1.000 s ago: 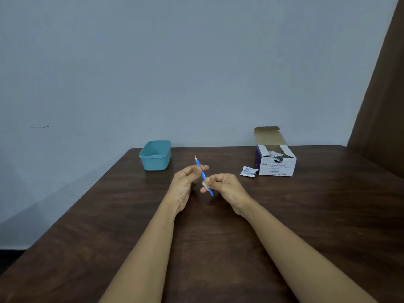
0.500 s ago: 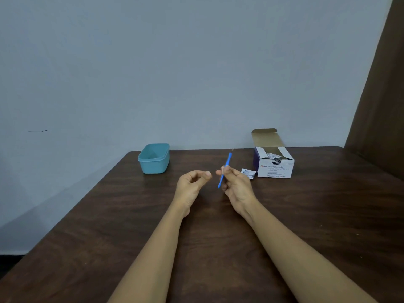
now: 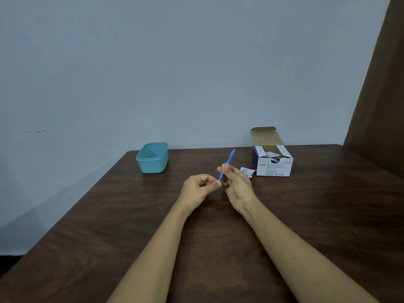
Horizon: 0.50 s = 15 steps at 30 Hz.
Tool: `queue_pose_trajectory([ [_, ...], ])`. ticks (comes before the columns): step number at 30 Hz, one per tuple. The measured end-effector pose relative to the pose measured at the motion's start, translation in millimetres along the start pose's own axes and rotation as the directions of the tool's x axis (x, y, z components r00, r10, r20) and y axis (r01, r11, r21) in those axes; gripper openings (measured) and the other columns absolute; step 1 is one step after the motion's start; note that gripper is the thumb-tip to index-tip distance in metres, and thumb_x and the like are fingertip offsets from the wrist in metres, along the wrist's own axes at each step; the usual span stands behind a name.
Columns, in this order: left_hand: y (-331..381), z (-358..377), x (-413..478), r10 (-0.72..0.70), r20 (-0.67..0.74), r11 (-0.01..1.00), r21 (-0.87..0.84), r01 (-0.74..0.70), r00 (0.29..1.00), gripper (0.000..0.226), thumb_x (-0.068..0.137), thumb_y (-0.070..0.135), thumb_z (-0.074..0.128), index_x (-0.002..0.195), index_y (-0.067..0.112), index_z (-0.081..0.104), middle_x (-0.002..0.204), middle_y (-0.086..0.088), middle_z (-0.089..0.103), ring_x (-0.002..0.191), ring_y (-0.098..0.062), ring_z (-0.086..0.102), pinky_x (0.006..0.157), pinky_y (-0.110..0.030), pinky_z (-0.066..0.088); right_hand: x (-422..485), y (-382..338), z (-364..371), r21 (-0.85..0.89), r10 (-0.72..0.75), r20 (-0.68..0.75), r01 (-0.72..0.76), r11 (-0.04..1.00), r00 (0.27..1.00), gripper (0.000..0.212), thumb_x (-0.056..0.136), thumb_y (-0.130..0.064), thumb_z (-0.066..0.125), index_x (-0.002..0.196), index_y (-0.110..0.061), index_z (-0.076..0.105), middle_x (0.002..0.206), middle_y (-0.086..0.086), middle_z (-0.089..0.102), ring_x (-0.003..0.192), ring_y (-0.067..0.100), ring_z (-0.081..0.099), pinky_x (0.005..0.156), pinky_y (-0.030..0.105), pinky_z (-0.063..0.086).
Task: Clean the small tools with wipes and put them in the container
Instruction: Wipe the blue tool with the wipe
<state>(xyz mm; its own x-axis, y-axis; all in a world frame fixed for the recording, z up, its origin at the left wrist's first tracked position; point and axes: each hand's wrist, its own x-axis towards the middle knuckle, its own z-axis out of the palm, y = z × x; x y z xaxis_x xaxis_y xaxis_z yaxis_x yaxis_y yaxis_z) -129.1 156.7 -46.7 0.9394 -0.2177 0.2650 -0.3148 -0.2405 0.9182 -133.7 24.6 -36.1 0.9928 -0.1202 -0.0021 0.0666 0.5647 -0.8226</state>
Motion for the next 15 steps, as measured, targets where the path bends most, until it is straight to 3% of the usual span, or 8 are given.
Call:
queue_pose_trajectory([
  [7, 2, -1, 0, -0.033, 0.078, 0.999, 0.027, 0.031, 0.996, 0.009, 0.081, 0.022, 0.074, 0.073, 0.018, 0.075, 0.072, -0.001, 0.067, 0.072, -0.007, 0.056, 0.074, -0.024, 0.044, 8, -5, -8, 0.183, 0.025, -0.054, -0.014, 0.983, 0.998, 0.006, 0.09, -0.008, 0.059, 0.086, -0.011, 0.062, 0.078, 0.002, 0.067, 0.067, 0.011, 0.047, 0.06, 0.023, 0.032],
  [11, 2, -2, -1, -0.029, 0.074, 1.0, 0.012, 0.029, 0.997, 0.008, 0.079, 0.021, 0.074, 0.073, 0.016, 0.074, 0.081, -0.015, 0.069, 0.075, -0.013, 0.057, 0.077, -0.028, 0.045, 10, -4, -9, 0.219, 0.006, -0.093, 0.015, 0.976, 0.996, 0.011, 0.087, 0.001, 0.061, 0.082, -0.009, 0.063, 0.073, 0.001, 0.07, 0.07, 0.007, 0.055, 0.058, 0.019, 0.032],
  [15, 1, -2, 0, -0.032, 0.054, 0.999, 0.044, 0.03, 0.998, 0.011, 0.077, 0.022, 0.077, 0.071, 0.015, 0.072, 0.082, -0.016, 0.068, 0.073, -0.013, 0.057, 0.075, -0.031, 0.048, 10, -5, -13, 0.188, -0.066, -0.155, 0.095, 0.978, 0.986, 0.017, 0.08, 0.003, 0.069, 0.085, -0.011, 0.064, 0.071, -0.005, 0.072, 0.072, 0.002, 0.062, 0.057, 0.014, 0.036],
])
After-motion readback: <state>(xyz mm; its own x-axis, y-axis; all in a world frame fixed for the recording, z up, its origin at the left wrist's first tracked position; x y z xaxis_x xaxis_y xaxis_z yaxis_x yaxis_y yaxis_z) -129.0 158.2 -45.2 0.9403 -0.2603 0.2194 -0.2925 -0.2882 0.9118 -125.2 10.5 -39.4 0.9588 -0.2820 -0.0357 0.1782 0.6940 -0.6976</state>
